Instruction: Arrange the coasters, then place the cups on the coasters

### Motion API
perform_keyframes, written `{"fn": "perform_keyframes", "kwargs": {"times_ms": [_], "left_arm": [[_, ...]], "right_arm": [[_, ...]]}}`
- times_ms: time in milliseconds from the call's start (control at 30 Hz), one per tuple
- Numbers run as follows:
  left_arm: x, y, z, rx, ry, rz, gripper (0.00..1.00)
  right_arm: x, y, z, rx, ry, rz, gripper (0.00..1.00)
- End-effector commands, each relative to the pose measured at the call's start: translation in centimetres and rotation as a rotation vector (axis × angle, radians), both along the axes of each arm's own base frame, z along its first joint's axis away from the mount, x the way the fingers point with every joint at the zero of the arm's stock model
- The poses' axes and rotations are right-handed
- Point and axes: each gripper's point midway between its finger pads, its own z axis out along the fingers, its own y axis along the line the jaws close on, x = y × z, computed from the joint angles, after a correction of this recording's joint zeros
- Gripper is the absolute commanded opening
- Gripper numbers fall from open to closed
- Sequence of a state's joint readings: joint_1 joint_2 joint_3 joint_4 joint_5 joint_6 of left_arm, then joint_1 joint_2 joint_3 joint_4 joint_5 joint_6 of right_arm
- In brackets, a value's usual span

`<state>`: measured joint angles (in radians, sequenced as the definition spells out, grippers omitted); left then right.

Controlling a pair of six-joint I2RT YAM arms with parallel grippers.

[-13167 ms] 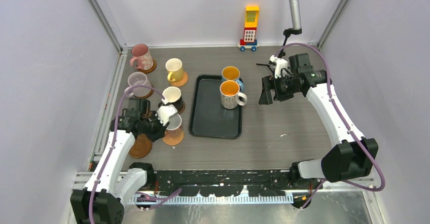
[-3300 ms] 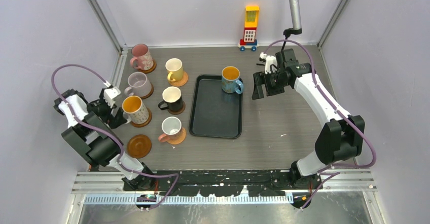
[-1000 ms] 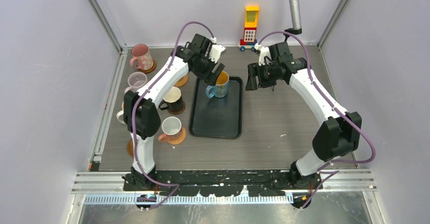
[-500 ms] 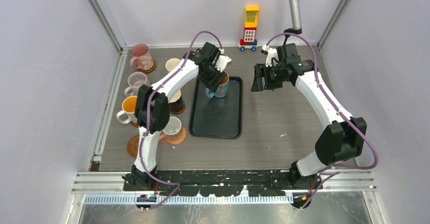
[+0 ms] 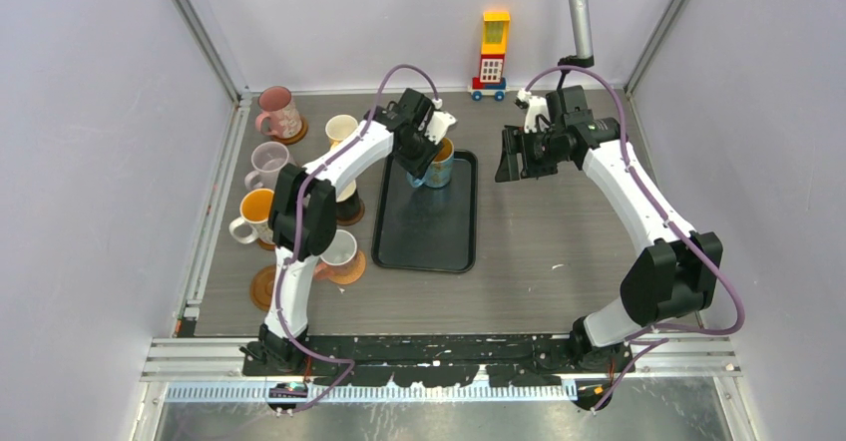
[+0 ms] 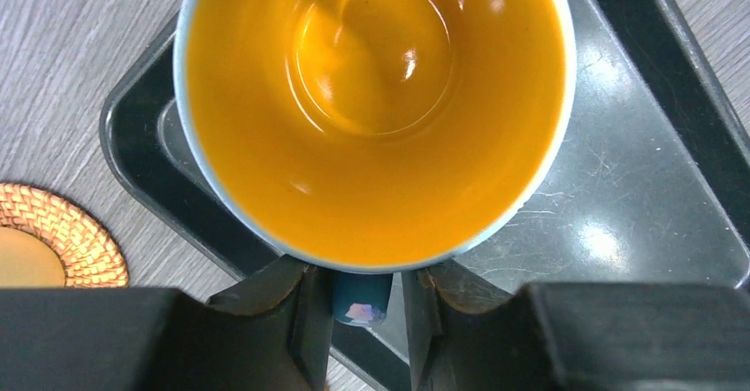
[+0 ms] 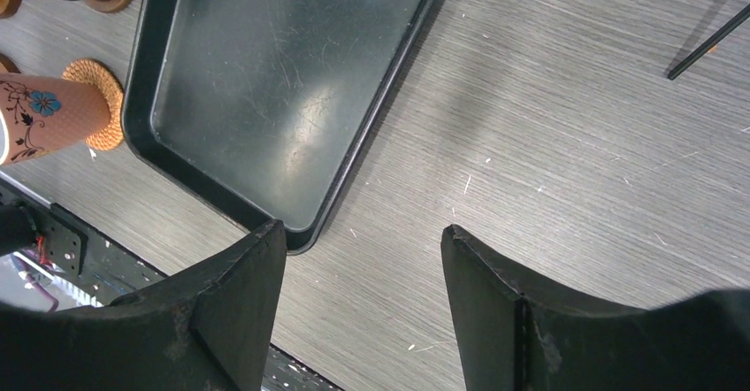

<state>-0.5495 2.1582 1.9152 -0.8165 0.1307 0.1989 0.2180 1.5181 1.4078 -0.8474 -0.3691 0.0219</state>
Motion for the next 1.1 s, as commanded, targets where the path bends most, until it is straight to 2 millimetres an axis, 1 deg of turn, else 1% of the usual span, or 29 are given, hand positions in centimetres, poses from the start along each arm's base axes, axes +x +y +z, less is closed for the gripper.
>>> {"fn": "perform_keyframes", "kwargs": {"times_ms": [0,67,167,267,300,333,400,433,533,600,633,667,700,767,867,967,1067], "left_arm": [[1.0,-0.4,0.8,-0.017,-0.07,-0.018,0.32],[1.2,-0.1,0.6,-0.004,-0.076,-0.013,0.31],[1.4,0.1,0.1,0.007,-0.079,-0.004,0.34],[1.7,0.0,0.0,-0.005,-0.094,-0.006,0.31],[1.9,-0.1,0.1,-0.012,-0.102,-0.005,0.29],[1.9,-0.2,0.2,-0.019,-0.109,-0.006,0.23],[2.1,-0.4,0.8,-0.037,-0.126,-0.004,0.07],[2.2,-0.5,1.2,-0.048,-0.136,-0.002,0.01],[2.1,-0.7,3.2,-0.092,-0.179,-0.009,0.0],[2.1,-0.6,5.5,-0.133,-0.227,-0.011,0.0],[2.0,-0.7,6.2,-0.169,-0.232,-0.019,0.0],[1.8,-0.8,7.3,-0.209,-0.24,-0.036,0.0],[1.6,-0.6,8.8,-0.24,-0.26,-0.05,0.0],[1.6,0.1,10.8,-0.26,-0.291,-0.056,0.0],[1.2,1.6,13.1,-0.284,-0.308,-0.073,0.0],[0.8,3.1,15.6,-0.351,-0.317,-0.083,0.0],[0.5,4.9,17.5,-0.391,-0.335,-0.085,0.0]], "right_arm": [[-0.3,-0.1,1.6,0.022,-0.04,0.002,0.7],[-0.2,-0.1,1.8,0.021,-0.043,0.002,0.7],[0.0,-0.1,1.9,0.018,-0.045,0.003,0.7],[0.0,-0.1,1.9,0.015,-0.044,0.002,0.7],[0.0,-0.2,1.9,0.014,-0.045,0.003,0.7],[0.0,-0.2,1.9,0.012,-0.044,0.003,0.7],[-0.1,-0.3,1.9,0.007,-0.044,0.003,0.7],[-0.2,-0.4,1.9,0.006,-0.045,0.003,0.7],[-0.3,-0.4,1.8,0.003,-0.047,0.005,0.7],[-0.4,-0.4,1.8,0.004,-0.045,0.006,0.7],[-0.3,-0.4,1.9,0.005,-0.047,0.006,0.7],[-0.4,-0.3,1.8,0.007,-0.045,0.008,0.7],[-0.4,-0.3,1.9,0.009,-0.046,0.008,0.7],[-0.5,-0.2,1.9,0.014,-0.044,0.014,0.7],[-0.6,-0.1,1.8,0.02,-0.04,0.018,0.7],[-0.7,0.0,1.7,0.024,-0.032,0.023,0.7],[-0.6,0.1,1.5,0.028,-0.024,0.025,0.7]]}}
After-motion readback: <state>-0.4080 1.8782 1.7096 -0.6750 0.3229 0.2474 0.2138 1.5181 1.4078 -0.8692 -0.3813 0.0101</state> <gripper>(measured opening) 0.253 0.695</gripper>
